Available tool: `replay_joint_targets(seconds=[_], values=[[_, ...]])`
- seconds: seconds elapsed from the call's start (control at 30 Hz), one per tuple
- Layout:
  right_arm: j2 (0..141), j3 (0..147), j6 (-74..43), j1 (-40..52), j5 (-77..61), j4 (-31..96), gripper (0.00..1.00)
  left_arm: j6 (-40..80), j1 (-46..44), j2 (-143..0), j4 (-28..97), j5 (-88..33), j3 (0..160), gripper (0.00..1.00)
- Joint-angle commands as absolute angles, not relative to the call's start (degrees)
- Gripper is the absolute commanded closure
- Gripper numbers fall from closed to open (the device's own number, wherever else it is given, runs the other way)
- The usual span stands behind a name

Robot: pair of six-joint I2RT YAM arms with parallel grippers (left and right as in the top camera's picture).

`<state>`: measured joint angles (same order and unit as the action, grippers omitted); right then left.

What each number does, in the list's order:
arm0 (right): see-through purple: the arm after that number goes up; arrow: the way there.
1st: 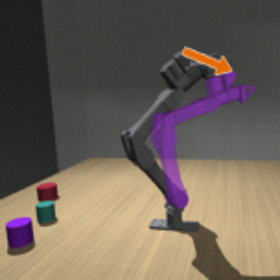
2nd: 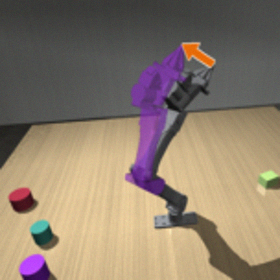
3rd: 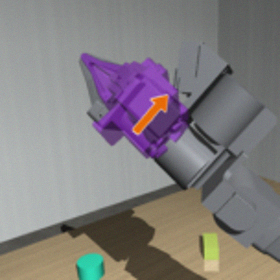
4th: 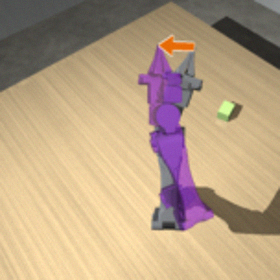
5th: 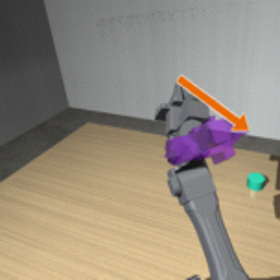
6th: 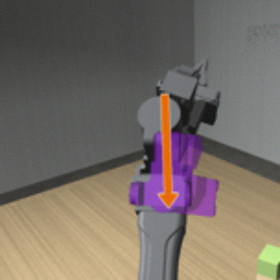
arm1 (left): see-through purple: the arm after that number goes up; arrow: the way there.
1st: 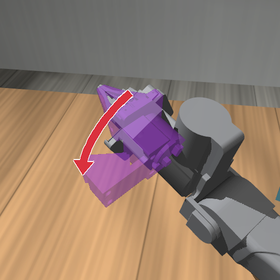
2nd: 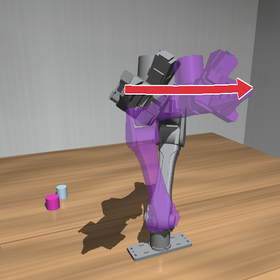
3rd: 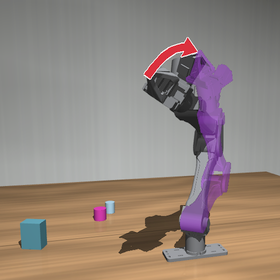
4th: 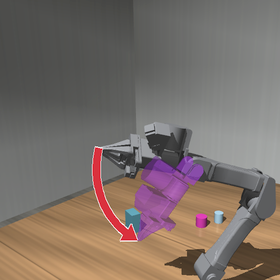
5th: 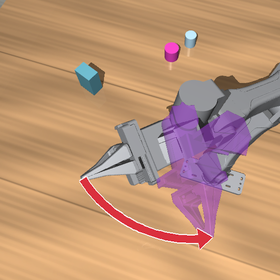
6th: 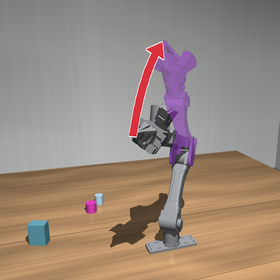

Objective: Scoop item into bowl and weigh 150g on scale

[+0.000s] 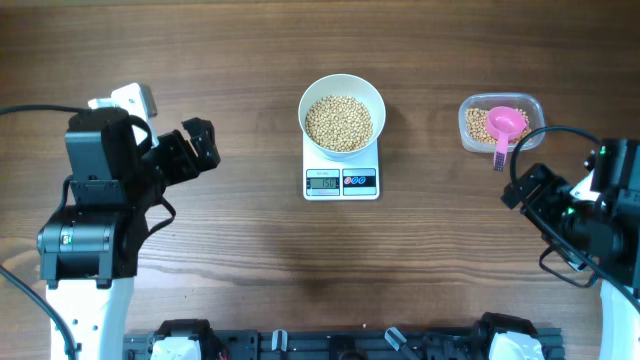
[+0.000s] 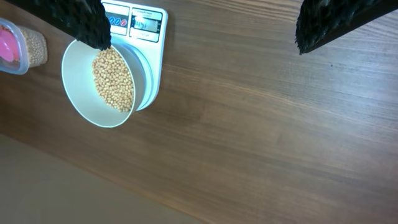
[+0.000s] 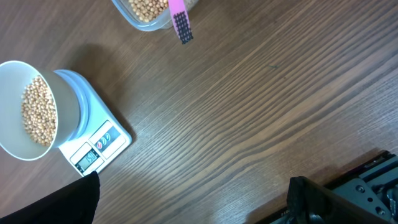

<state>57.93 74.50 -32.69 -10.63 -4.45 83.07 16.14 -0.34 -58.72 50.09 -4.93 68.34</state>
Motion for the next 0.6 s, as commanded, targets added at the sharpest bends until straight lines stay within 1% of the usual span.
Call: replay_joint_targets(seconds=[0.0,0.07,0.1,0.17,0.3,0.37,0.57], values=[[58.3,74.9,-31.7,-10.3,-3.5,82.9,0.0,15.4,0.0,-58.9,48.1,-4.0,69.3,0.0],[58.2,74.9,-31.7,-10.3,-3.5,82.9,0.0,15.5,-0.1,-58.9,48.3,-4.5,69.3,0.0],[58.2,74.9,-31.7,-10.3,-3.5,82.9,0.0,15.4,-0.1,-58.9,49.1,-8.2,69.3,0.0],[58.2,74.9,-31.7,-10.3,-3.5,82.9,0.0,10.6,-0.1,-59.5,51.0,-15.5,69.3,0.0],[58.3,74.9,-31.7,-10.3,-3.5,82.9,0.0,2.3,-0.1,-60.9,55.0,-24.0,69.3,0.0],[58.3,74.9,-31.7,-10.3,-3.5,82.9,0.01,0.1,-0.1,-61.3,56.1,-25.9,69.3,0.0],[58.3,74.9,-31.7,-10.3,-3.5,82.9,0.0,0.0,-0.1,-61.5,56.6,-25.9,69.3,0.0]])
